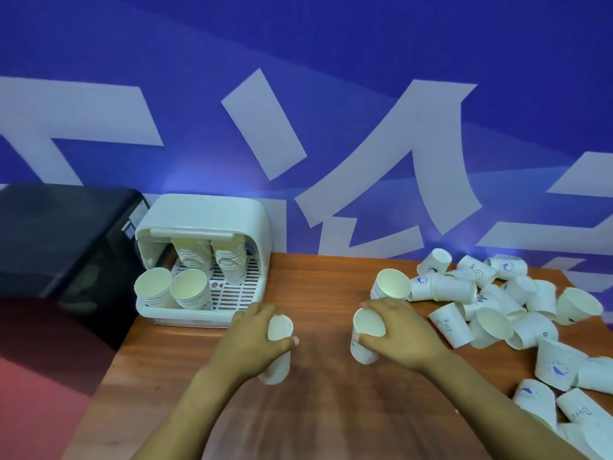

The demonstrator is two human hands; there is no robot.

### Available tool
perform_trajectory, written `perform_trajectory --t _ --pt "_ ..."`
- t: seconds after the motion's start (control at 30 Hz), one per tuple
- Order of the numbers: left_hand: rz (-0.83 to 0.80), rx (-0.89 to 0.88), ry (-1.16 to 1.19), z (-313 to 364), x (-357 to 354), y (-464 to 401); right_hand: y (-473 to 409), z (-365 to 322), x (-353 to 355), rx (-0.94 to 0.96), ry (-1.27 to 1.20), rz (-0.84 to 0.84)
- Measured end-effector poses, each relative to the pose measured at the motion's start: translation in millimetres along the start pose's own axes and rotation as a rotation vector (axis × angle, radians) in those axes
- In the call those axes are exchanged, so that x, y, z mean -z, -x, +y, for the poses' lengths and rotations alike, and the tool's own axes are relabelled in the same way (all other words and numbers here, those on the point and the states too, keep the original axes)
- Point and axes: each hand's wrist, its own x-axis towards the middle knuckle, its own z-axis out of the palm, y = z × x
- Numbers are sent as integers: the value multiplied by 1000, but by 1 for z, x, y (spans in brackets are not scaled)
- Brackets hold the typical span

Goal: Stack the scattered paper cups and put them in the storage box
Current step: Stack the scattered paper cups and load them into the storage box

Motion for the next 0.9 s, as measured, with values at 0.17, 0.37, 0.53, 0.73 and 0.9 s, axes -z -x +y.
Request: perform_trajectory --t 0.17,0.37,0.53,0.73,0.9 --pt "2 -100 6 -31 57 -11 -25 -71 -10 14 14 84" --pt "32 -65 -15 -117 124 -9 -57 -177 -54 23 22 62" --pt "-14 -9 -23 -167 147 1 -69 -227 -79 28 17 14" --pt "47 -8 38 -183 156 3 -82 -245 -80 80 49 8" --pt "137 -51 22 -180 174 -9 -99 -251 -77 132 -1 51"
